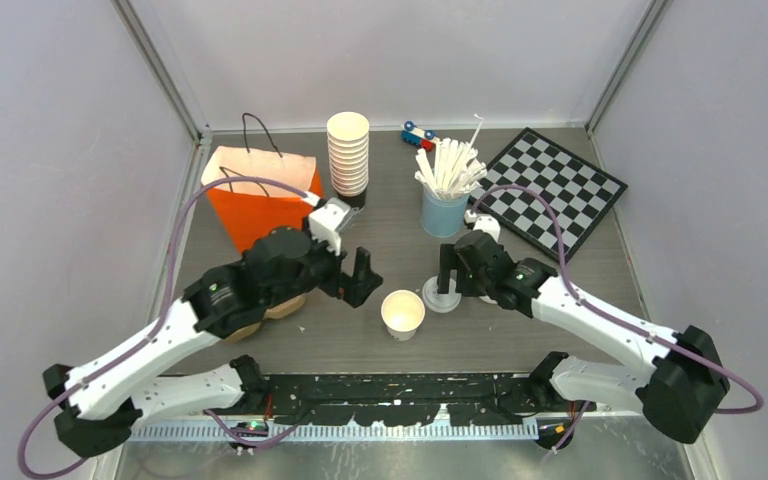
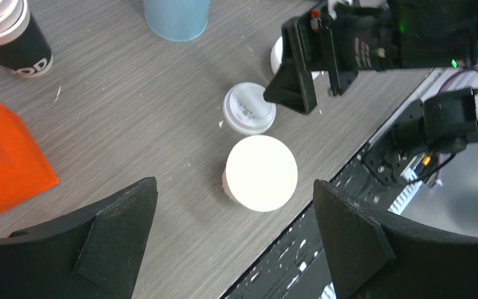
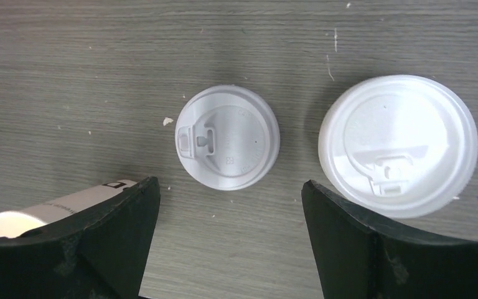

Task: Pack the takeout coffee

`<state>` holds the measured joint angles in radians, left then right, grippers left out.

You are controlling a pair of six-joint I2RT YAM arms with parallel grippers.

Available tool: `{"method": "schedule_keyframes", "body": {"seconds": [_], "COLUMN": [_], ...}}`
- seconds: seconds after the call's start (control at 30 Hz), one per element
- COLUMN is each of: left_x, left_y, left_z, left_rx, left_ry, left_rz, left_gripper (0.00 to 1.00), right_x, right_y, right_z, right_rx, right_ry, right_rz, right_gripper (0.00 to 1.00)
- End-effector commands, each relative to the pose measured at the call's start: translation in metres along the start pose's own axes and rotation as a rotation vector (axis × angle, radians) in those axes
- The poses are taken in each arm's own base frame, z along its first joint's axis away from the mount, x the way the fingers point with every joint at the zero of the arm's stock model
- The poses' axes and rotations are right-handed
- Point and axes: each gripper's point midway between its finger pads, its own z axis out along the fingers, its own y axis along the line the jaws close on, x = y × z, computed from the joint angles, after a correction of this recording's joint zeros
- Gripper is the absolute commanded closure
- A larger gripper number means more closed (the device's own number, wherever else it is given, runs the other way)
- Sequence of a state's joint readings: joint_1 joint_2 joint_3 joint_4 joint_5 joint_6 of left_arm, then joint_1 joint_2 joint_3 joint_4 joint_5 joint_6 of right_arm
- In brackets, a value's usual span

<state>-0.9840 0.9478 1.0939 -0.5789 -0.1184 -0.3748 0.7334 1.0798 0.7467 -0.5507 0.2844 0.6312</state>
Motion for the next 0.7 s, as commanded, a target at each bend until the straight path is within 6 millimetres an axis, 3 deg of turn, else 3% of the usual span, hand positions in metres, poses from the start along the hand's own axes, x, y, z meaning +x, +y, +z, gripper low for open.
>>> {"method": "schedule_keyframes", "body": {"seconds": [0.0, 0.23, 0.67], "left_x": [0.027, 0.044, 0.045], "left_y": [0.010, 0.033, 0.038], "left_z": [-0.029, -0.057, -0.060], "left_rx": [0.024, -0.024, -0.043], "left_ry": [0.030, -0.010, -0.026], "left_rz": [0.072, 0.133, 0.145], "left_gripper": [0.01, 0.00, 0.00], "right_x": [-0.012, 0.004, 0.013], "right_y": [0.020, 0.029, 0.030], "right_z": [0.017, 0.047, 0.069], "right_rx": [-0.069, -0.070, -0.019], "right_ry": [-0.042, 0.039, 0.027], "right_rz": [-0.097, -0.216, -0.313], "right_gripper": [0.12, 0.11, 0.10]}}
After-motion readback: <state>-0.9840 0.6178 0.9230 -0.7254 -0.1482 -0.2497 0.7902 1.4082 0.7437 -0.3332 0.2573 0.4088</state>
